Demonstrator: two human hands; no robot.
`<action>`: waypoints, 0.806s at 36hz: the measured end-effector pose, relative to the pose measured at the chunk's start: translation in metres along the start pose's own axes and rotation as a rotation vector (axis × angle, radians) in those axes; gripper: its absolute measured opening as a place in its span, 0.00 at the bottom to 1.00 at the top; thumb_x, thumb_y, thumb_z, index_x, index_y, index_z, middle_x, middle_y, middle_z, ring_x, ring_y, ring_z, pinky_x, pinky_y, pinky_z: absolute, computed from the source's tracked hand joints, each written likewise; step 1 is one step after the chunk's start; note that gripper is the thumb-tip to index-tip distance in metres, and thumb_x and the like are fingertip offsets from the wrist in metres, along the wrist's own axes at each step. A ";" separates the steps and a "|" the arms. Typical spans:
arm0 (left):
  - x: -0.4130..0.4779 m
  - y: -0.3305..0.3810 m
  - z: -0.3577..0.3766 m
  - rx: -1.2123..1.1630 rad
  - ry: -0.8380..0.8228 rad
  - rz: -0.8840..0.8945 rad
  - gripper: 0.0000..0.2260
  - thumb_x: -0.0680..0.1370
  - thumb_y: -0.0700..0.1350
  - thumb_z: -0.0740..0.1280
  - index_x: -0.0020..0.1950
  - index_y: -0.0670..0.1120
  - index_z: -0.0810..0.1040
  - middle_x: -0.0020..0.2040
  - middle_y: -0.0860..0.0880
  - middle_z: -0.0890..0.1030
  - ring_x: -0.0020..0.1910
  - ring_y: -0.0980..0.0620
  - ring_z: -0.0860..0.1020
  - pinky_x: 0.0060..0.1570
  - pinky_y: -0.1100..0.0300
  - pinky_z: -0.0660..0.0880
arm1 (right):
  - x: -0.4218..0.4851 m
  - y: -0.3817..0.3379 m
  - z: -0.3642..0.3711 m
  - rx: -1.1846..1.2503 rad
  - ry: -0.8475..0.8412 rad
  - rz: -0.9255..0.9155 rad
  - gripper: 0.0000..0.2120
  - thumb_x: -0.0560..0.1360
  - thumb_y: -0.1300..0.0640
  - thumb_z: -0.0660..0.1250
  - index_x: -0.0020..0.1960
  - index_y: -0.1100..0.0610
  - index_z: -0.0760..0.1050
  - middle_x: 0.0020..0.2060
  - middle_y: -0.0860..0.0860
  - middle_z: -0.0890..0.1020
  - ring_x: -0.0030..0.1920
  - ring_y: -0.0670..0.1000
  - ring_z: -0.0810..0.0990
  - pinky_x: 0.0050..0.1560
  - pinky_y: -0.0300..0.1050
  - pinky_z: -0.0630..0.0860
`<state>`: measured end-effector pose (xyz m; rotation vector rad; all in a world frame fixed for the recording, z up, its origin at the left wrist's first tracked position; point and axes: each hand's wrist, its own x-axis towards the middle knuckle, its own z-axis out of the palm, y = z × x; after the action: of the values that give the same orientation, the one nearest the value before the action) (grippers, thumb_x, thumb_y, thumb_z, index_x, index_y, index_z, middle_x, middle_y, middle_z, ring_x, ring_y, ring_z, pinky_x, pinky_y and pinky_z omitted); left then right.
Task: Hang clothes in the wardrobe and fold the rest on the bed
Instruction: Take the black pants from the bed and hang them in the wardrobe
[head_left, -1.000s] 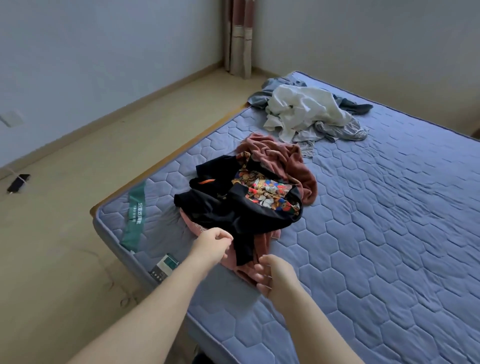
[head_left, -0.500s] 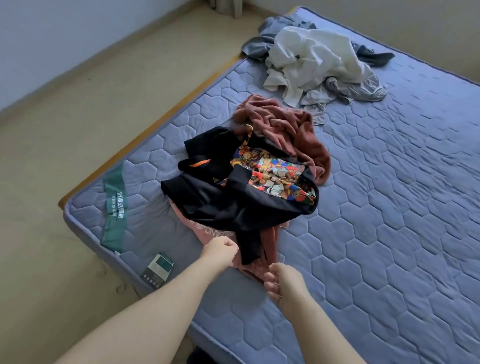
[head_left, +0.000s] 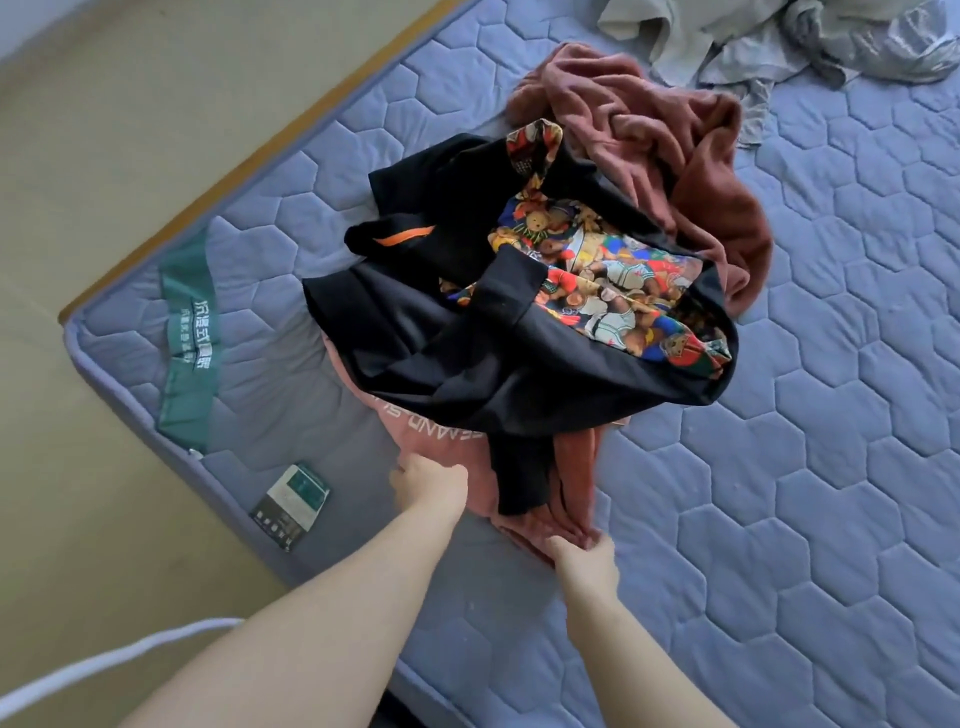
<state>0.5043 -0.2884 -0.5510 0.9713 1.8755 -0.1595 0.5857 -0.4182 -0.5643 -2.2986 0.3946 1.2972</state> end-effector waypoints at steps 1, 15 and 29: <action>0.005 0.001 0.002 -0.081 0.044 -0.032 0.22 0.76 0.39 0.62 0.68 0.38 0.60 0.68 0.40 0.64 0.59 0.38 0.71 0.52 0.51 0.71 | 0.004 -0.001 0.001 -0.049 0.014 0.001 0.34 0.71 0.54 0.68 0.73 0.52 0.59 0.66 0.59 0.68 0.61 0.63 0.71 0.64 0.55 0.68; 0.036 -0.020 0.011 -0.236 -0.058 0.022 0.11 0.75 0.44 0.66 0.56 0.43 0.72 0.51 0.43 0.79 0.49 0.41 0.78 0.53 0.49 0.77 | 0.016 0.008 -0.006 0.144 -0.177 -0.057 0.10 0.74 0.66 0.65 0.55 0.61 0.72 0.37 0.54 0.76 0.33 0.50 0.72 0.27 0.37 0.69; -0.042 0.008 -0.023 -0.196 -0.181 0.183 0.13 0.75 0.42 0.69 0.56 0.39 0.72 0.56 0.41 0.77 0.55 0.41 0.77 0.56 0.45 0.76 | -0.069 -0.017 -0.062 0.276 -0.237 -0.100 0.04 0.75 0.62 0.64 0.48 0.54 0.73 0.45 0.55 0.81 0.44 0.57 0.80 0.36 0.41 0.67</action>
<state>0.5020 -0.2950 -0.5032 0.9543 1.5960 0.0446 0.6034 -0.4351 -0.4731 -1.8897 0.3485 1.3534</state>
